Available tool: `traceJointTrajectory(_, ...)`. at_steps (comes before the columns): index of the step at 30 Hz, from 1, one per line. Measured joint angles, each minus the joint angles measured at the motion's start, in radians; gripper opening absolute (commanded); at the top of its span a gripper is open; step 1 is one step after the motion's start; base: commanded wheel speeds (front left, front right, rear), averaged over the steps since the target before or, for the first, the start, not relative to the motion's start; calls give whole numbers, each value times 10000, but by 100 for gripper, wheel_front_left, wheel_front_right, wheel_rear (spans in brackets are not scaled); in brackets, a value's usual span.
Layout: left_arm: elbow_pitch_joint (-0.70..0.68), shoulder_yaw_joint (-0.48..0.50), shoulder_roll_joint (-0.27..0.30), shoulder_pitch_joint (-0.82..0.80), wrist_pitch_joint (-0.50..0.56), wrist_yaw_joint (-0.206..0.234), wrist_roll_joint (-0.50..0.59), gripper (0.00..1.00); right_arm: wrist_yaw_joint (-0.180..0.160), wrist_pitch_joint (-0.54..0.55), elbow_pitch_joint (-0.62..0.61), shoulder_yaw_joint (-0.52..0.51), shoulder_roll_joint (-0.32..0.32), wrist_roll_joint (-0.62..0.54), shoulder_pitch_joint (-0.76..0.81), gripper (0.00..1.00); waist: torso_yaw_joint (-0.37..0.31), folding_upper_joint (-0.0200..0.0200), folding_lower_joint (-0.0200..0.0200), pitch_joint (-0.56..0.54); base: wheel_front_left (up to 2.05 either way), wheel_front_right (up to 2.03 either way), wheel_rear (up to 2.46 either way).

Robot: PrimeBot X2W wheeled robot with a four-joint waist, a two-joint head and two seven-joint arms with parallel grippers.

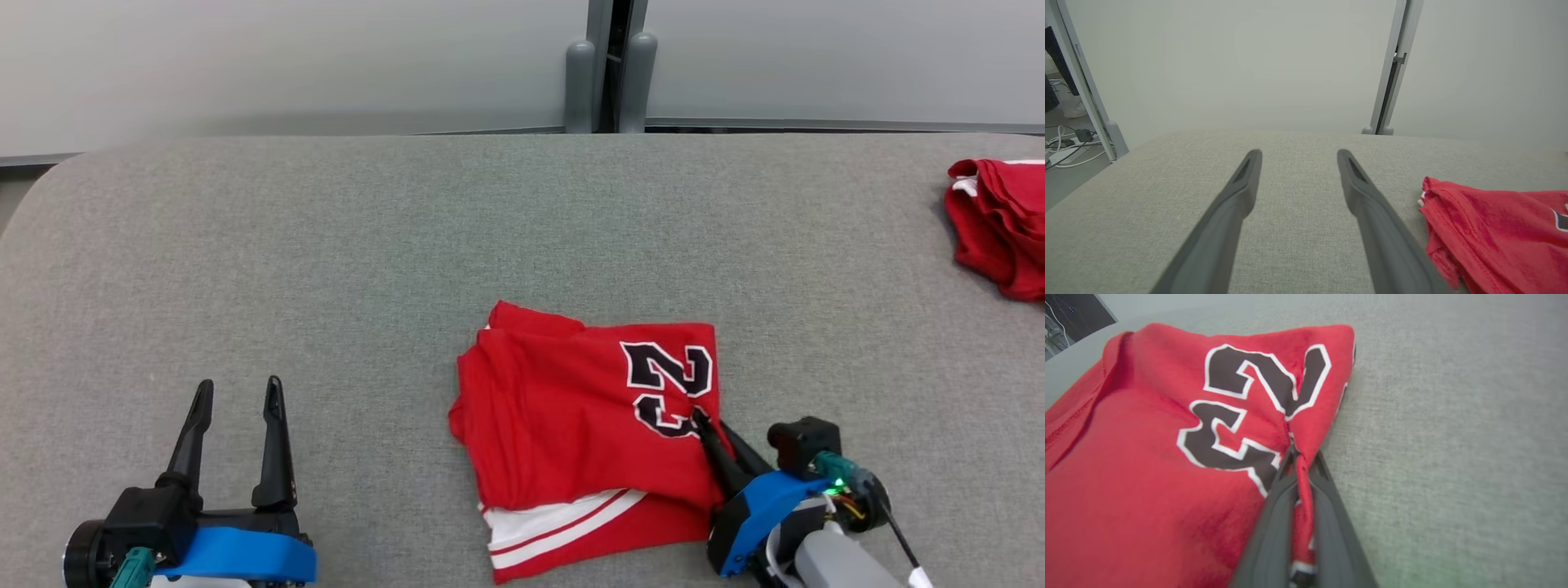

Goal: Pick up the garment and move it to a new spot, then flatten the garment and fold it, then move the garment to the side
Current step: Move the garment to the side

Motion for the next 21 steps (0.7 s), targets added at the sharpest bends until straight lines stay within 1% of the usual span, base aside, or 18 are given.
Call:
traceJointTrajectory(6,-121,-42,0,-45,0,-4,13,100,-4,-79,-215,-464,-681,-48,-249,0,-453,0,0,135,0,0,0)
traceJointTrajectory(12,-219,-92,0,-364,0,-59,115,100,-6,-86,-732,-1223,-1429,-236,-405,0,-1081,0,0,453,0,0,0)
traceJointTrajectory(17,-339,-86,2,-681,-2,-153,291,100,-10,-90,-1093,-1814,-1837,-357,-452,0,-1666,0,1,769,0,0,0)
traceJointTrajectory(21,-362,-25,0,-890,-2,-253,464,100,-10,-94,-1356,-2173,-1921,-437,-453,0,-2160,0,1,999,0,0,0)
